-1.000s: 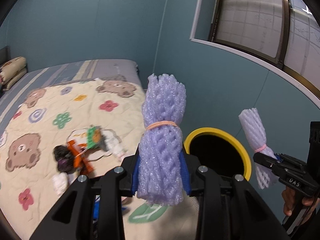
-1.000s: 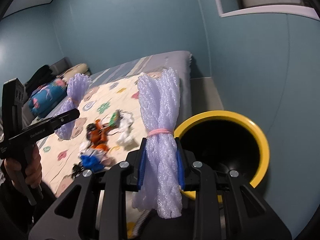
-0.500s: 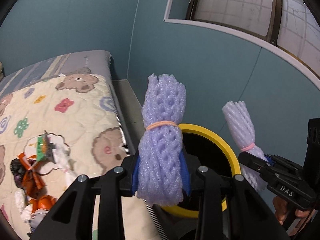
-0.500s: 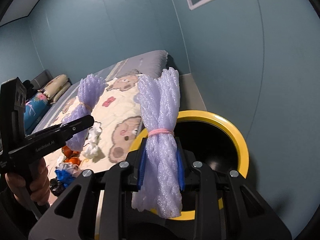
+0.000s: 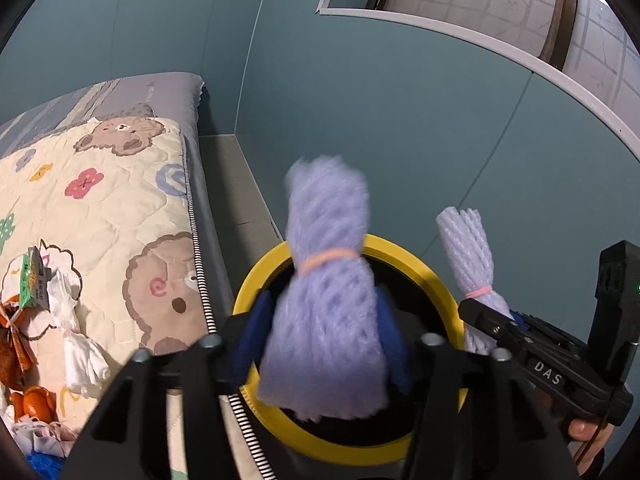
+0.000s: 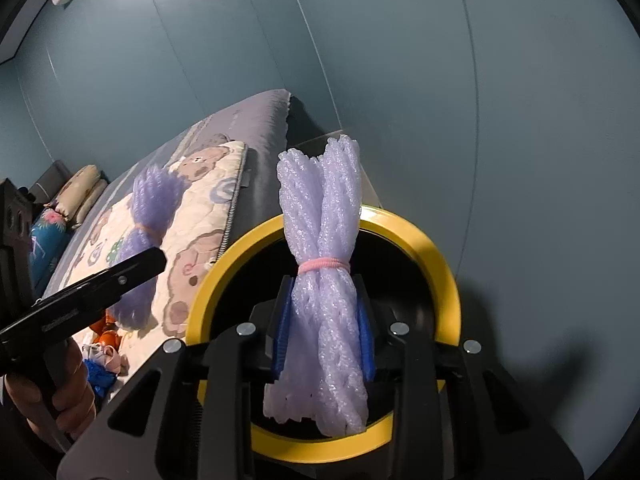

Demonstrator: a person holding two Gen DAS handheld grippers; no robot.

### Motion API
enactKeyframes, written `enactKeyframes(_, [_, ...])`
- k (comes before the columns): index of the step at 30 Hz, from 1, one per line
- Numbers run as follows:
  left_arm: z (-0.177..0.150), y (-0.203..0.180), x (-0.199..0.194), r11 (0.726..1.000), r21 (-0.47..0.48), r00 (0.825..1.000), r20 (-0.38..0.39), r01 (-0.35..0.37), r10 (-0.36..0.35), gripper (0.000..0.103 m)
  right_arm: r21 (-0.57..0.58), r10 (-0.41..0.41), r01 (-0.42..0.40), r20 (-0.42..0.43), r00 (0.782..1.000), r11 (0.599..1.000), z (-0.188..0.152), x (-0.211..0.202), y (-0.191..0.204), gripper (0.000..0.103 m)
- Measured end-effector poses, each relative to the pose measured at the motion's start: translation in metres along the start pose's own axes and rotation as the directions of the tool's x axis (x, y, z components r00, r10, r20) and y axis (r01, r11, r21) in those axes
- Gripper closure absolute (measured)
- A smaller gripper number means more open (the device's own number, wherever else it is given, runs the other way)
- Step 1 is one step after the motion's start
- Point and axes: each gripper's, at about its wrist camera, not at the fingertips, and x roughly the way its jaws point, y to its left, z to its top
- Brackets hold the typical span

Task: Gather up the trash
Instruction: 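Carry both lavender foam sleeves to the yellow bin and open both tools, then return both tools to the pile and lower them over the bags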

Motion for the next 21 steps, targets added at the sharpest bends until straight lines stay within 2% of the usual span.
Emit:
enactKeyframes(2, [0.001, 0.0, -0.001, 1.0, -0.002, 1.0, 0.009, -0.007, 0.007, 0.037, 0.009, -0.003, 0.003, 0.0, 1.0, 1.0, 0.002, 0.001, 0.0, 0.074])
enactKeyframes(4, [0.001, 0.001, -0.004, 1.0, -0.009, 1.0, 0.013, -0.019, 0.019, 0.033, 0.014, -0.021, 0.021, 0.005, 1.0, 1.0, 0.003, 0.0, 0.0, 0.072])
enactKeyframes(8, [0.001, 0.008, -0.013, 0.999, -0.027, 0.999, 0.034, -0.024, 0.025, 0.017, 0.028, -0.031, 0.03, 0.011, 0.999, 0.999, 0.008, -0.006, 0.0, 0.059])
enactKeyframes(11, [-0.001, 0.016, -0.023, 0.998, -0.041, 0.997, 0.056, -0.045, 0.047, 0.011, 0.026, -0.042, 0.042, 0.009, 0.999, 0.999, 0.008, -0.006, 0.002, 0.055])
enactKeyframes(16, [-0.006, 0.031, -0.043, 0.996, -0.051, 0.994, 0.075, -0.079, 0.083, 0.008, 0.034, -0.036, 0.035, 0.005, 0.999, 0.999, 0.006, -0.008, 0.006, 0.046])
enactKeyframes(21, [-0.016, 0.046, -0.068, 0.991, -0.042, 0.986, 0.103, -0.129, 0.133, 0.008, 0.015, 0.004, -0.004, 0.018, 1.0, 1.0, 0.0, -0.02, 0.023, 0.043])
